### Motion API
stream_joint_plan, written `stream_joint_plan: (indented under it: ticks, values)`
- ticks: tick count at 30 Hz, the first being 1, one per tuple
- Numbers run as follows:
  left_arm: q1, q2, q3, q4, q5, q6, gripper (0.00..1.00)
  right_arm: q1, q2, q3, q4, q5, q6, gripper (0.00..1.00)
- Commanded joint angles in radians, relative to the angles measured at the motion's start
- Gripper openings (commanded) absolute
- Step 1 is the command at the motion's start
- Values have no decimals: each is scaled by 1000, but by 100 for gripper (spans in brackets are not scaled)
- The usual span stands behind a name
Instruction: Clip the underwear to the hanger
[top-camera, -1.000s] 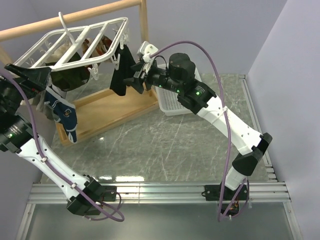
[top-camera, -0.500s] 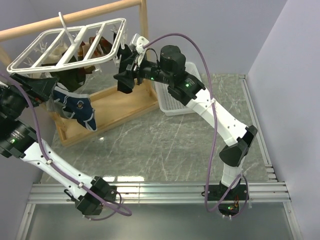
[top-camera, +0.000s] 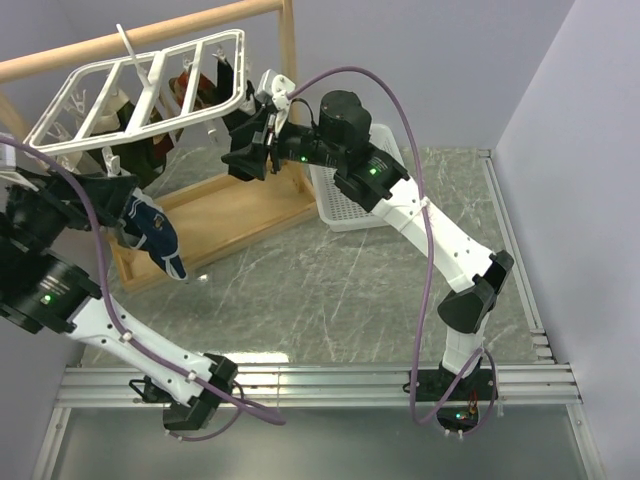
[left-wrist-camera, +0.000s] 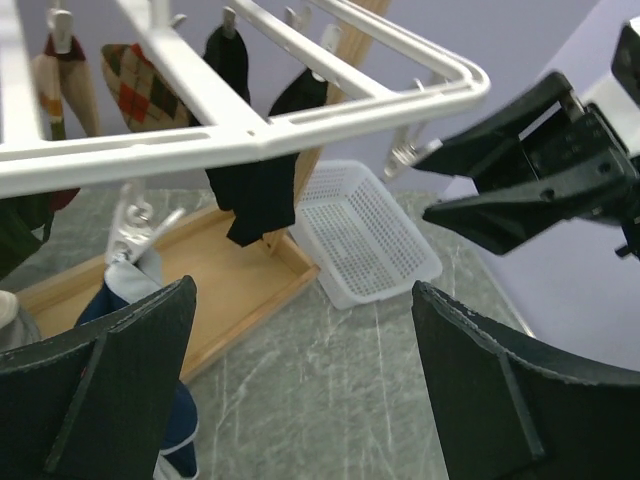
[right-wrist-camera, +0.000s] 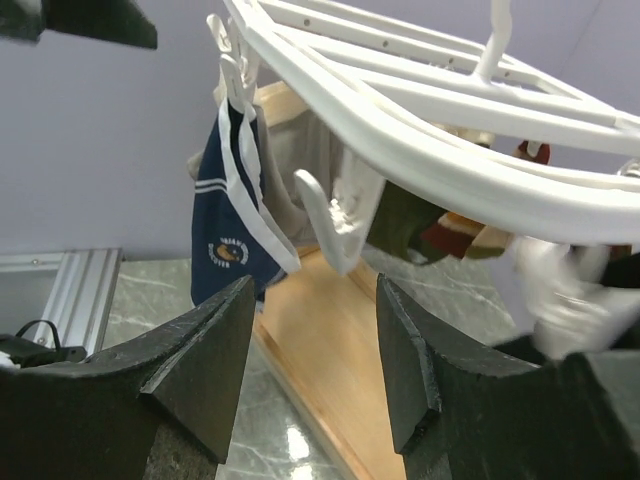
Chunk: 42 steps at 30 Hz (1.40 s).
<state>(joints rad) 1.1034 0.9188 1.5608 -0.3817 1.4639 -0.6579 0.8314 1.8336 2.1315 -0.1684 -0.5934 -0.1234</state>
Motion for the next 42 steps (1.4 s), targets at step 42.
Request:
stream_joint_plan:
  ticks: [42]
  values:
    - [-230,282,389,-763,100,726,91,71,-7,-71,228,362,41,50]
